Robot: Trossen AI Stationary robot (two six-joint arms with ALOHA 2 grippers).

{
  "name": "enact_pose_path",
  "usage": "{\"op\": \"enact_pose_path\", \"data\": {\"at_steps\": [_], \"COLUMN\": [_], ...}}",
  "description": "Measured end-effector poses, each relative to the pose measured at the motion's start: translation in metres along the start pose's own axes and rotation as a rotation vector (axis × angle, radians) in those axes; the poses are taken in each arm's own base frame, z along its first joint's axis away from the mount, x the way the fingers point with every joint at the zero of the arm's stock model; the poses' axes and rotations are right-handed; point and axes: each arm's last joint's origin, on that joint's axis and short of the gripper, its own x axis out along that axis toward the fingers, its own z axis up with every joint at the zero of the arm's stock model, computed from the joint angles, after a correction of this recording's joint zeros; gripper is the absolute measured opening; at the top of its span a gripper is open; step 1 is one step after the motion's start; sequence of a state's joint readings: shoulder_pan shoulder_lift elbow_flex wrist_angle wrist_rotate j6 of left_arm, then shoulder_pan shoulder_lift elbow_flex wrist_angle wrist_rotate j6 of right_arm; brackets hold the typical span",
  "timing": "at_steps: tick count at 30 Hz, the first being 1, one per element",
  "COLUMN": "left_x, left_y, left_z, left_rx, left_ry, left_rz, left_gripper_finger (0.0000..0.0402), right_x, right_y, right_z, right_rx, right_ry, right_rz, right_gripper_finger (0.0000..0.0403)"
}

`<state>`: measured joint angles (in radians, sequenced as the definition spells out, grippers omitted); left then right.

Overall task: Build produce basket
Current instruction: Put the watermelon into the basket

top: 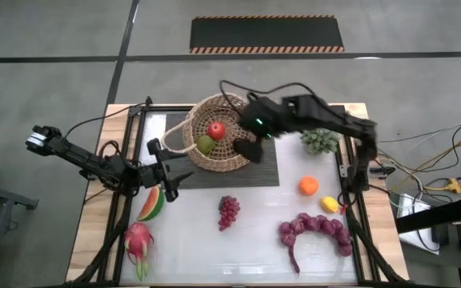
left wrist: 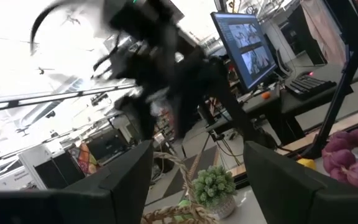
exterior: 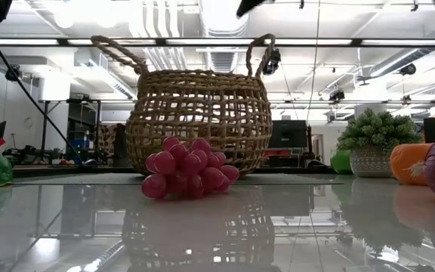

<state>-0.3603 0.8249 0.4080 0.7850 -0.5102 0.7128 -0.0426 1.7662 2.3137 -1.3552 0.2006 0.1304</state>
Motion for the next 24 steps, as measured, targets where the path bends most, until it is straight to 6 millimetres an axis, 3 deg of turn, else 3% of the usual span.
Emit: {"op": "enact_pose_path", "data": {"at_steps": [6, 11, 17, 24], "left_x": [0.002, 0.007, 0.019, 0.029], "left_y": [-0.004, -0.01, -0.019, -0.041], "left_z": [-0.003, -0.005, 0.0, -0.008], "left_rx": [-0.006, -0.02, -0.129, -0.377], "left_ry": [0.014, 0.021, -0.041, -0.022], "left_rz": [-0.012, -0.036, -0.121, -0.302], "left_gripper_finger": [0.0233, 0.0233, 0.0233, 0.0233], "right_x": [-0.046, -0.054, -0.036, 0.013], "right_y": [0.051, 0.083, 0.104, 0.107], "right_z": [-0.043, -0.09, -0.143, -0.2], "right_rx": [-0.088, -0.193, -0.315, -0.441], "right_ry": [-0.024, -0.11, -0.284, -0.588], "right_rz": [0.033, 0.022, 0.137, 0.177], "right_gripper_finger": [0.0327, 0.0327, 0.0327, 0.0327]}}
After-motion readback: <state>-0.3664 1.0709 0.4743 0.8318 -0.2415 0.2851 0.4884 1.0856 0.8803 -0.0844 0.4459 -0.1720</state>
